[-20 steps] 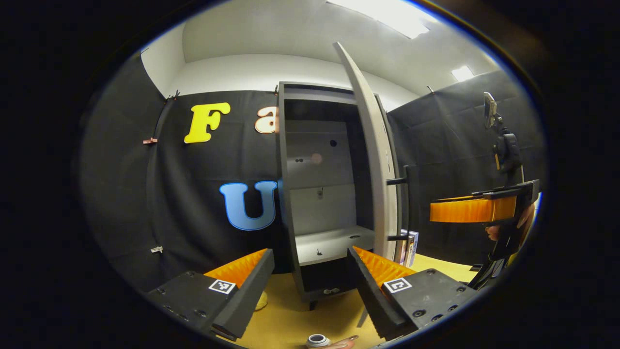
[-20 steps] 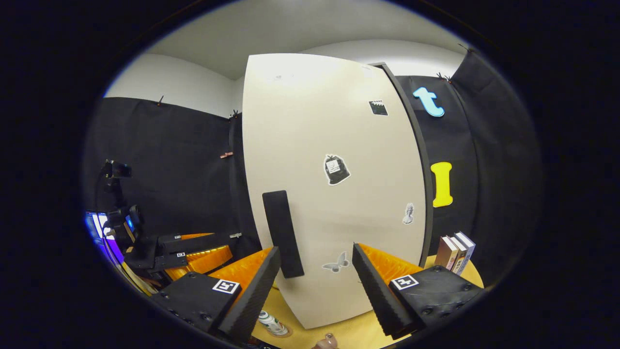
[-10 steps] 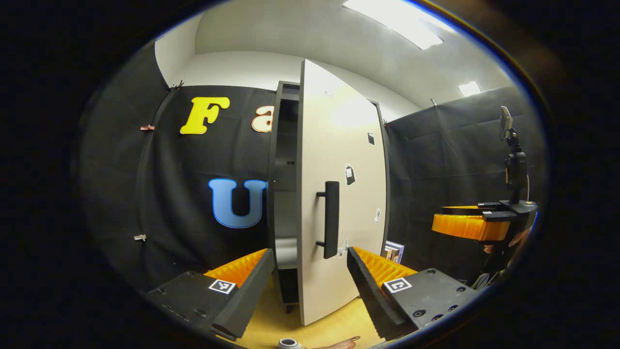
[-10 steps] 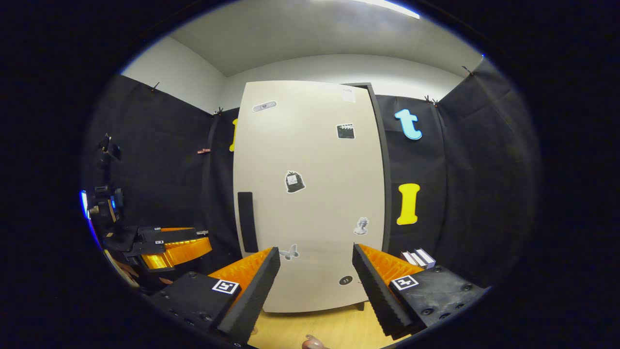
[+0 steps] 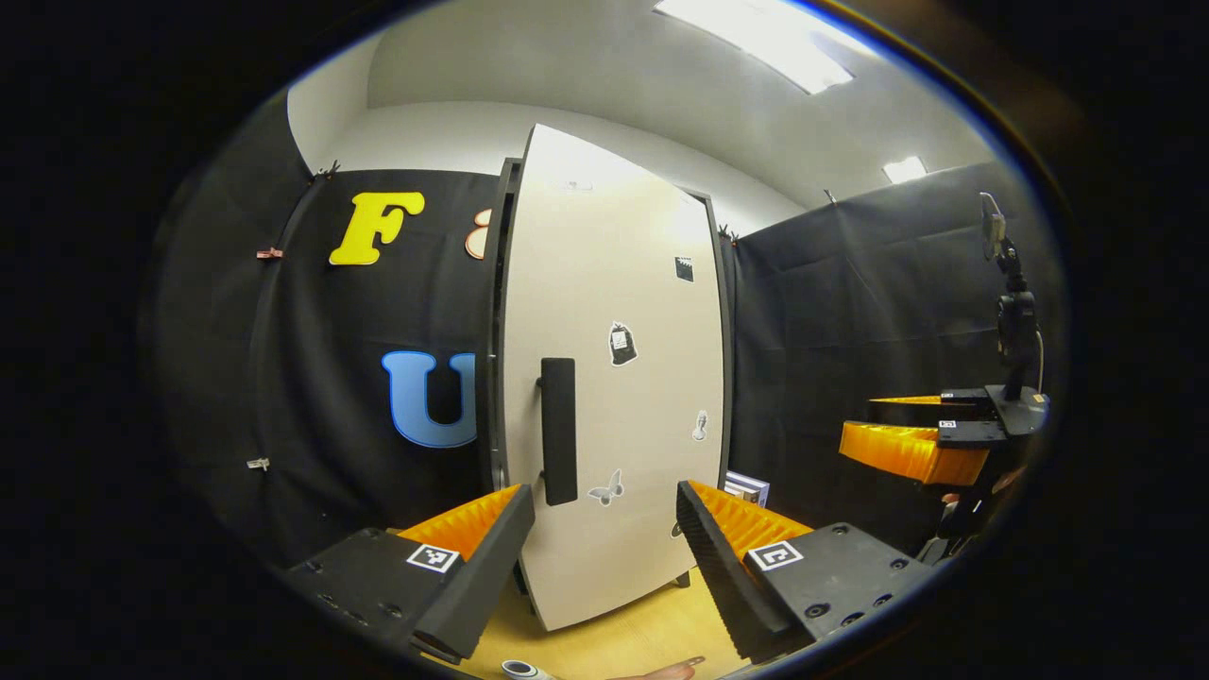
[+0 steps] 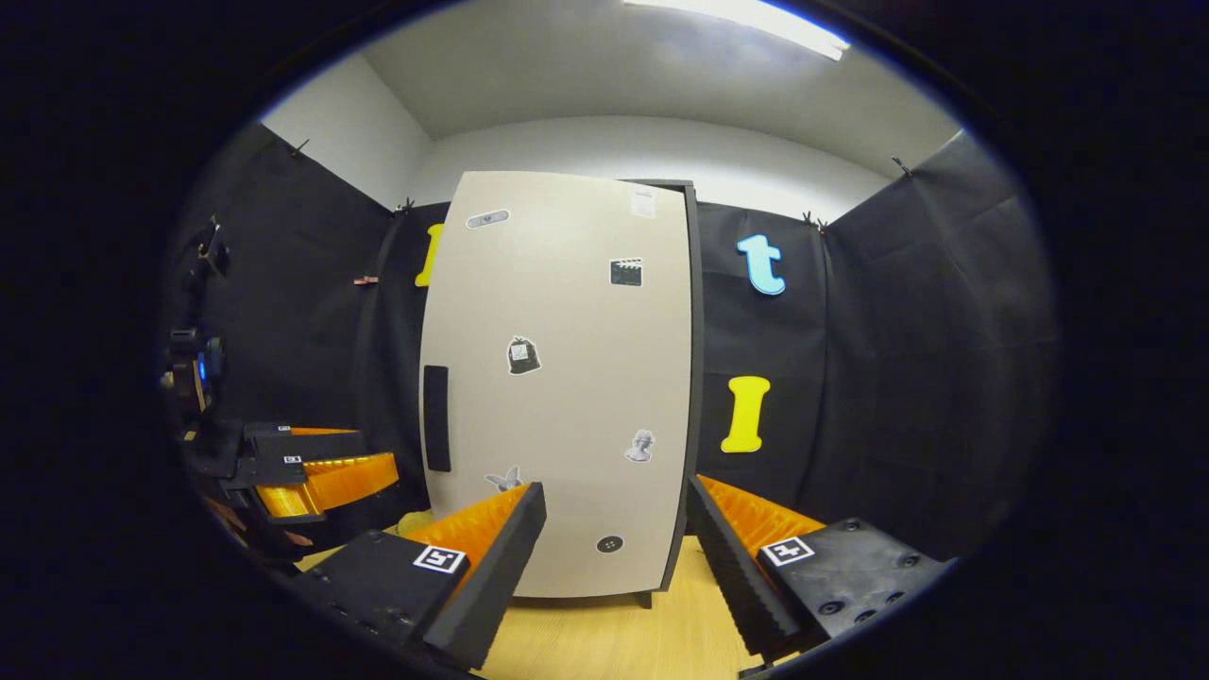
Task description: Open the cabinet door with the right hand, grasp the bottle in the cabinet with the left hand and place it on the coaster, then close the cabinet door with the right hand.
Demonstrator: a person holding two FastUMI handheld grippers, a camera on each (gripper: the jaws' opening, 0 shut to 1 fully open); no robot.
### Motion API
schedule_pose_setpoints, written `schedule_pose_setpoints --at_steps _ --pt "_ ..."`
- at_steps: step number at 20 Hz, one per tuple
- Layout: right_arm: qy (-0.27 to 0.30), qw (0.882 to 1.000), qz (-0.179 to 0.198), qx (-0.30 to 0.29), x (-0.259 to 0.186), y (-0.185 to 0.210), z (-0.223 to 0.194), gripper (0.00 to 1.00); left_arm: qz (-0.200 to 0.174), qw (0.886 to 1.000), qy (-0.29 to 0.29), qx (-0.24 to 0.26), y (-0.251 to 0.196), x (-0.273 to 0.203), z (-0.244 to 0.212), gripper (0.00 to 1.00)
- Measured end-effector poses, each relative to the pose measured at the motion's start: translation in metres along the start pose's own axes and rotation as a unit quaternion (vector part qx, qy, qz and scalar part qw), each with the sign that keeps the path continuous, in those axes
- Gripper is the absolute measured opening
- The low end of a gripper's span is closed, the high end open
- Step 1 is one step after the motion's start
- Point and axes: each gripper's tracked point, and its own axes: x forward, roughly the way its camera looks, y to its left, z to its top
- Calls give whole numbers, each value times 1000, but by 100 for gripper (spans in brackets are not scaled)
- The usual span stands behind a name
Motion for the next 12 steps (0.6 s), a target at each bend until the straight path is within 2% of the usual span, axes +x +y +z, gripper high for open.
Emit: schedule_pose_setpoints --at_steps 7,12 --pt "1 1000 23 -18 1 4 -6 96 10 1000 -4 5 -13 -1 3 95" --pt "-3 1000 23 -16 1 -1 -4 97 8 1000 -1 15 -23 0 2 95"
